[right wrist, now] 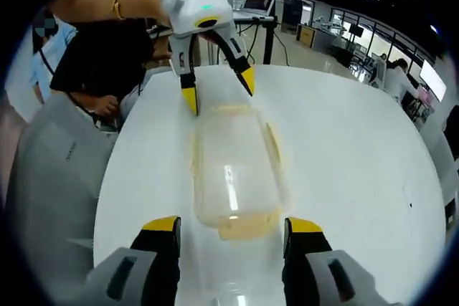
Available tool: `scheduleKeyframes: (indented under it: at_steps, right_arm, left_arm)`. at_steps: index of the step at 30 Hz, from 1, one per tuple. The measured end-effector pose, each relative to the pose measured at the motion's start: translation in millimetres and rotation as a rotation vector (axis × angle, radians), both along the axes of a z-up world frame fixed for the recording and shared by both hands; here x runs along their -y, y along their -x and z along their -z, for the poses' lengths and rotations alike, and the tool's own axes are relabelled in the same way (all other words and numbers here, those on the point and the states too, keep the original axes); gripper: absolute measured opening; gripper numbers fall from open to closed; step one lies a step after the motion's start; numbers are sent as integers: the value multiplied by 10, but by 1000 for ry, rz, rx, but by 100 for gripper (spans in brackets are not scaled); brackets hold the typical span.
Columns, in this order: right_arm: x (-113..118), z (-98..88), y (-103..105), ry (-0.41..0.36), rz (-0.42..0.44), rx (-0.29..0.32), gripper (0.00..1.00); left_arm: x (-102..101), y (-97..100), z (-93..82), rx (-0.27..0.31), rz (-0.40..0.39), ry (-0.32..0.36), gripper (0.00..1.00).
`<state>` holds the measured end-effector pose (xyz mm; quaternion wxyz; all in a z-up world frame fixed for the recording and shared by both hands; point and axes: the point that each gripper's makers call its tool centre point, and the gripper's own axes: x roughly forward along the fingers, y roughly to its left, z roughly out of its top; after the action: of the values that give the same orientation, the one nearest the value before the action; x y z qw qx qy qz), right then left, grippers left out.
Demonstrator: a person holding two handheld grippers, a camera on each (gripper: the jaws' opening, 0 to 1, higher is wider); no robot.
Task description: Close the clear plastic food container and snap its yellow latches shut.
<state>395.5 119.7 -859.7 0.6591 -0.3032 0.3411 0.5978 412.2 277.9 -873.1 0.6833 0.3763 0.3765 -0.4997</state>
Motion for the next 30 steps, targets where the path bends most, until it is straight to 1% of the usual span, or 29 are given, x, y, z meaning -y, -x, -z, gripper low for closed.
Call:
scheduleKeyframes:
  at_steps: [5,10,13,15,19,22,24,27,30]
  right_arm:
    - [-22,53,-22,19,-26,-7,55]
    - [-7,129,-23,52,-50,-21,55]
    - [-13,161,-22,64,-59,-29,54]
    - [-11,167,-29,78,-78,-17,54]
    - [-21,198,-32,98,-88,-23,53]
    - [-1,234,-50,130,-114,-5,49]
    - [14,238,-80,147,-124,17,46]
    - [13,256,-82,152,-122,11,45]
    - [13,298,-90,176,-132,26,44]
  left_arm:
    - [-4,4,45,-17,50,-25,55]
    - [18,-15,89,-33,84,-27,52]
    - [20,-30,94,-40,99,-26,53]
    - [22,-23,100,-49,107,-22,52]
    - [32,6,108,-71,136,-18,48]
    - [50,30,103,-81,162,-22,47]
    - [41,32,99,-86,163,-24,47]
    - [41,32,94,-89,170,-23,46]
    - [46,38,90,-95,172,-24,45]
